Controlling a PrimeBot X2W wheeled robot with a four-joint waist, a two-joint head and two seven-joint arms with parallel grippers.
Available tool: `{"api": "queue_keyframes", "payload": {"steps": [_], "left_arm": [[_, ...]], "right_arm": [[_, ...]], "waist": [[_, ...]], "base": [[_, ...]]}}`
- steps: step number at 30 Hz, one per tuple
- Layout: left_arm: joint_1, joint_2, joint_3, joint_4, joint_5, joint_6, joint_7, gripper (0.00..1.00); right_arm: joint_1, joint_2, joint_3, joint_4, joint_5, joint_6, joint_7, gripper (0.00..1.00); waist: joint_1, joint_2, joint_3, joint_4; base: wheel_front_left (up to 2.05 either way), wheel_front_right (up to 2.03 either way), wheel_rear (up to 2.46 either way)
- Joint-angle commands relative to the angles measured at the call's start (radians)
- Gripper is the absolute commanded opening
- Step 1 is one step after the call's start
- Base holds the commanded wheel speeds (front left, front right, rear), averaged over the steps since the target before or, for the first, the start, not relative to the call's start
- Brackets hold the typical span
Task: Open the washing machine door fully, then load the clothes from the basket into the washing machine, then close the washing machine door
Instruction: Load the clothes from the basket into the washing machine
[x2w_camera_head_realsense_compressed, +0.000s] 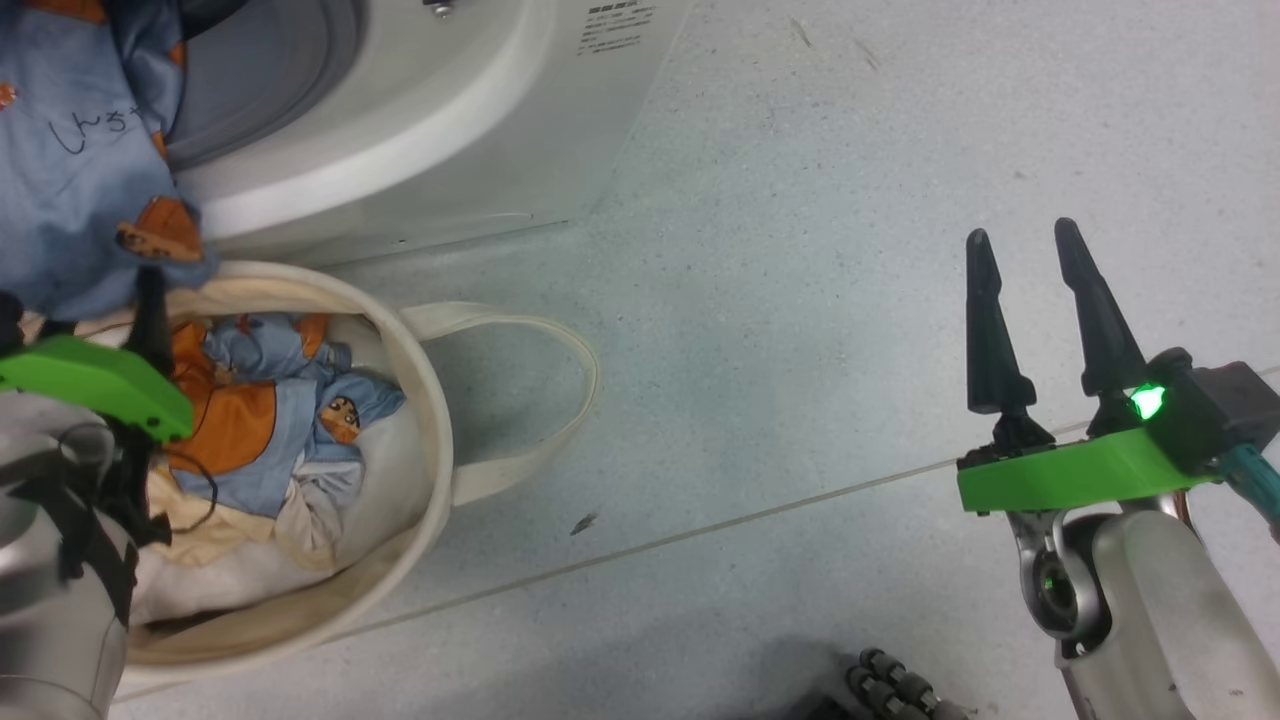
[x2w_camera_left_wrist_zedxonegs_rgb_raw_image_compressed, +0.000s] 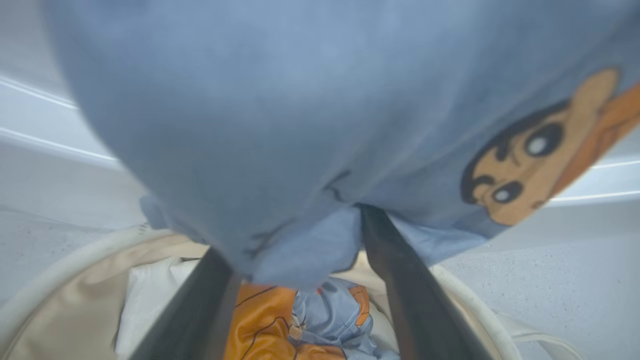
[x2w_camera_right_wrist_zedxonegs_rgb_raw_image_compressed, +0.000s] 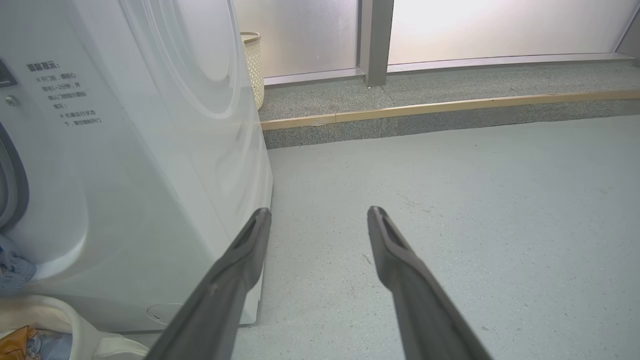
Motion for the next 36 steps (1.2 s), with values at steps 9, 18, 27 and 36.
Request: {"api": "queue_keyframes", "payload": {"steps": [9, 18, 27, 36], "left_arm": [[0.027, 0.040, 0.081, -0.196, 0.063, 0.015, -0.012, 0.00], [0.109, -0.007, 0.140, -0.397, 0.155, -0.004, -0.012, 0.00], [0.078, -0.028, 0.168, -0.486, 0.192, -0.012, -0.012, 0.00], [-0.113, 0.025, 0.159, -0.365, 0.224, -0.013, -0.012, 0.00]], "right_arm": [[-0.008, 0.006, 0.008, -0.025, -0.004, 0.000, -0.012, 1.00], [-0.015, 0.008, 0.030, 0.010, 0.018, 0.000, -0.012, 1.00], [-0.010, 0.010, 0.040, 0.025, 0.032, 0.000, -0.012, 1.00], [0.002, 0.018, 0.022, -0.004, 0.020, 0.000, -0.012, 1.00]], "waist": [[-0.0001, 0.0000, -0.021, 0.030], [-0.0001, 0.0000, -0.104, 0.074], [-0.0001, 0.0000, -0.127, 0.077], [-0.0001, 0.0000, -0.047, 0.006]], "base": [[0.00, 0.00, 0.00], [0.00, 0.00, 0.00], [0.00, 0.00, 0.00], [0.00, 0.00, 0.00]]}}
